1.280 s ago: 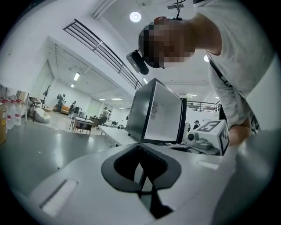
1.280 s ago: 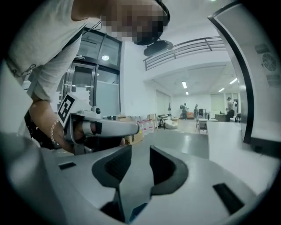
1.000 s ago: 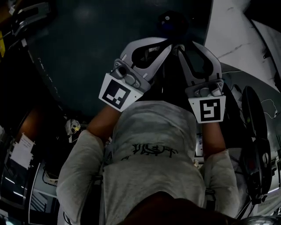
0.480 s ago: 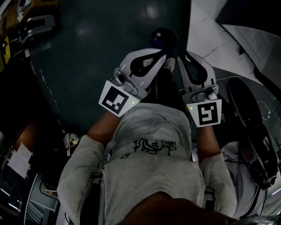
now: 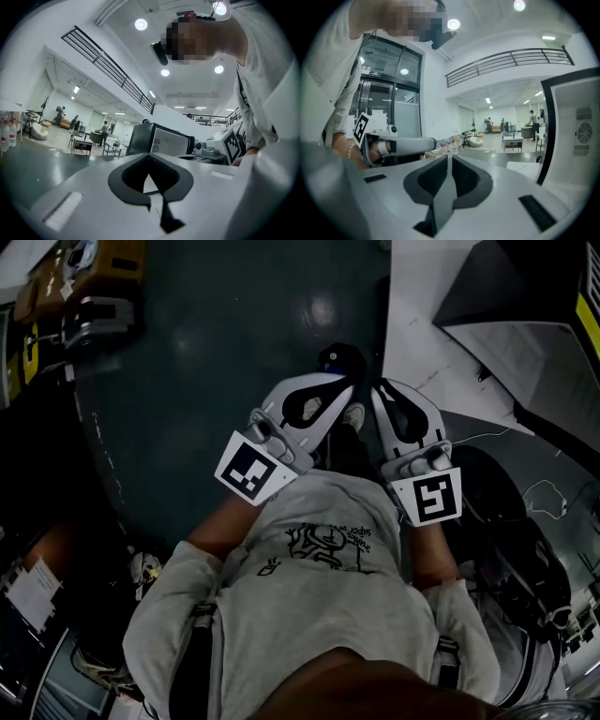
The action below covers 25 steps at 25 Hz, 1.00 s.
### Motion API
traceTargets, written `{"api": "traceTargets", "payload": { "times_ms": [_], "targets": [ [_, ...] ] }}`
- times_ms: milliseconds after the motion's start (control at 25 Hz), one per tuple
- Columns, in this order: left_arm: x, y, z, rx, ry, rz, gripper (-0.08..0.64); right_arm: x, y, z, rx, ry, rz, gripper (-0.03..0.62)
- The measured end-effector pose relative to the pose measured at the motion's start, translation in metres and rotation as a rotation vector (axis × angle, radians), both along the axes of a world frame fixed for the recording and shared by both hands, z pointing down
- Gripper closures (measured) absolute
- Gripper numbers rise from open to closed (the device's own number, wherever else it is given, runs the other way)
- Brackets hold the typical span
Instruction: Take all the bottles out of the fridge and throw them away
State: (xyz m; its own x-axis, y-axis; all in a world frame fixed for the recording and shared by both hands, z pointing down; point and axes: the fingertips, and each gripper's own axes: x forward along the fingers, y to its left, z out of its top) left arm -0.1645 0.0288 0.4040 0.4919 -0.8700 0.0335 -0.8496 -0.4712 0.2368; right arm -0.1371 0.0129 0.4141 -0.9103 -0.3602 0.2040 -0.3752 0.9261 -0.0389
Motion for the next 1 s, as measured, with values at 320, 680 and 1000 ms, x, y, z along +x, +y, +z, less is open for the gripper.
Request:
{"api": "traceTargets", "payload": {
  "times_ms": [320,680,1000],
  "targets": [
    [0.005,0.004,-0.051,0.034,0.016,0.020,0.552,0.001,0.002,-0.052,0.020,-0.023,0.005,0.569],
    [0.009,0.006,-0.100,0.124,0.017,0.017,0.552,0.002,0.008,-0.096,-0.009,-0.053,0.004,0.572],
    [0.012,0.009,-0.122,0.153,0.031,0.025,0.552,0.003,0.013,-0.125,0.017,-0.074,-0.008,0.580]
  ]
}}
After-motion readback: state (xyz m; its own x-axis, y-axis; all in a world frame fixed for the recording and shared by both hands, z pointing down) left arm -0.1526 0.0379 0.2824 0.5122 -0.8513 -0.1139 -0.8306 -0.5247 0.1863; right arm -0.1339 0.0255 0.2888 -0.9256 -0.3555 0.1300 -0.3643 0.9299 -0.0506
